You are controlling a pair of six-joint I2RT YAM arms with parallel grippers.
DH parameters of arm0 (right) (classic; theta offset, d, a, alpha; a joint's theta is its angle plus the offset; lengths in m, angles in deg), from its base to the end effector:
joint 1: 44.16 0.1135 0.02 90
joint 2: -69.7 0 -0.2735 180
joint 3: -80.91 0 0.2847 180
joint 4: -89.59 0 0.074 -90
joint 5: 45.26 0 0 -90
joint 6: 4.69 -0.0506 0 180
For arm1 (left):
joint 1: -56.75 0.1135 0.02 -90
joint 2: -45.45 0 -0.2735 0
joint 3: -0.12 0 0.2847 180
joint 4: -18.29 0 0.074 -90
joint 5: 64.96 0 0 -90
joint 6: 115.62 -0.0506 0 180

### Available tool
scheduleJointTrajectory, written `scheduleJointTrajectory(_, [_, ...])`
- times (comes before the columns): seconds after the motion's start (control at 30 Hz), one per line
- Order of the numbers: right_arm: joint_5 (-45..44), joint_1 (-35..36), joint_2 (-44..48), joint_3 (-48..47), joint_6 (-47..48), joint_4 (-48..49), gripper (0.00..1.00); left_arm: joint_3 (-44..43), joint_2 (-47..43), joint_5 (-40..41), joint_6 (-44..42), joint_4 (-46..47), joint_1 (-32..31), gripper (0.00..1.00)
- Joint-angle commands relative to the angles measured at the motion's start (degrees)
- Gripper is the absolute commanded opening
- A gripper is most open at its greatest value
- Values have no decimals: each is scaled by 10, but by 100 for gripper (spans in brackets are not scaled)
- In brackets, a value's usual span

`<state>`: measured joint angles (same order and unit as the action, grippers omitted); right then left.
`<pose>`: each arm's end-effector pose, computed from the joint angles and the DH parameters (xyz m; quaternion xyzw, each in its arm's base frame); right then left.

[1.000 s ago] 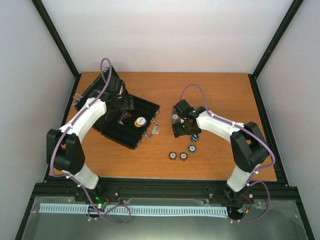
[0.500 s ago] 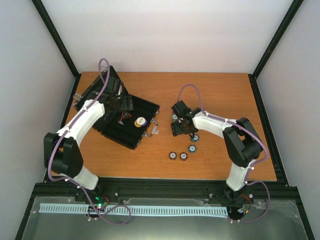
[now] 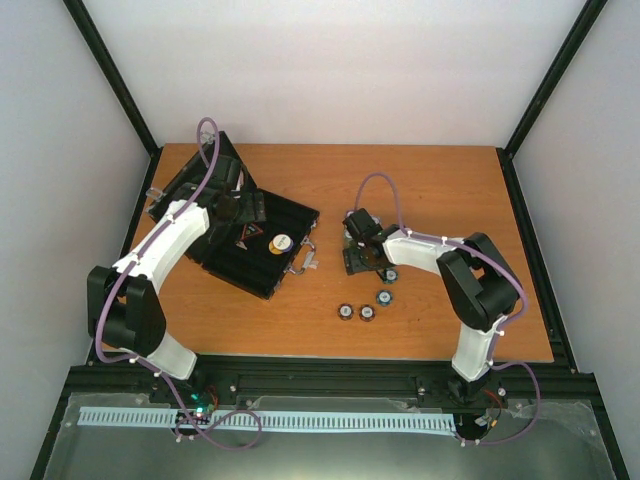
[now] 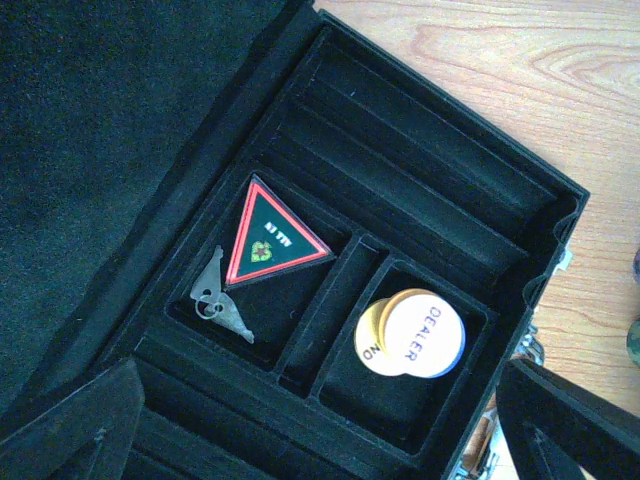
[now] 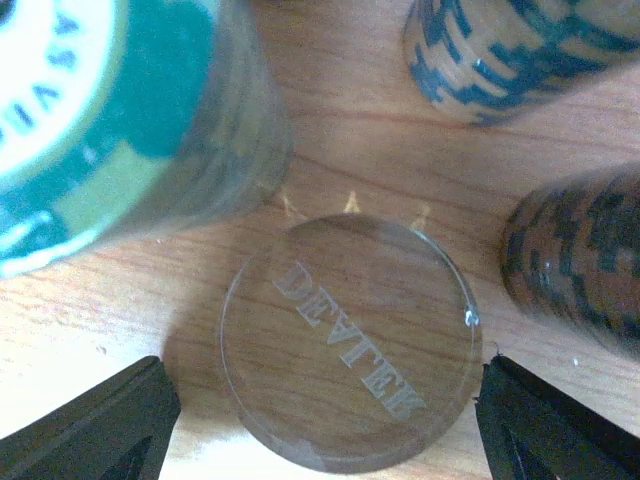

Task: Pack up texas hold em set

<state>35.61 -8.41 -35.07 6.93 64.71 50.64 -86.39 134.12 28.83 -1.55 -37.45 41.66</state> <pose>0.3108 0.2139 0.1159 -0.1155 0.9746 0.0137 0.1915 0.3526 -0.0916 0.2707 -0.0843 0.9568 -0.0627 0.2710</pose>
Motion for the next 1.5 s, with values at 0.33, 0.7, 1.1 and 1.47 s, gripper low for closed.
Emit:
scheduleJointTrajectory(0.33, [-27, 5, -40, 12, 10, 53, 82, -12, -3, 15, -14, -6, 3, 100])
scheduleJointTrajectory(0.7, [-8, 14, -2, 44, 18, 38, 65, -1, -9, 17, -18, -5, 3, 100])
scheduleJointTrajectory(1.1, [17, 85, 58, 68, 22, 6, 65, 9, -19, 18, -18, -1, 3, 100])
scheduleJointTrajectory(1.47, [46, 86, 27, 51, 41, -2, 86, 16, -22, 20, -13, -1, 3, 100])
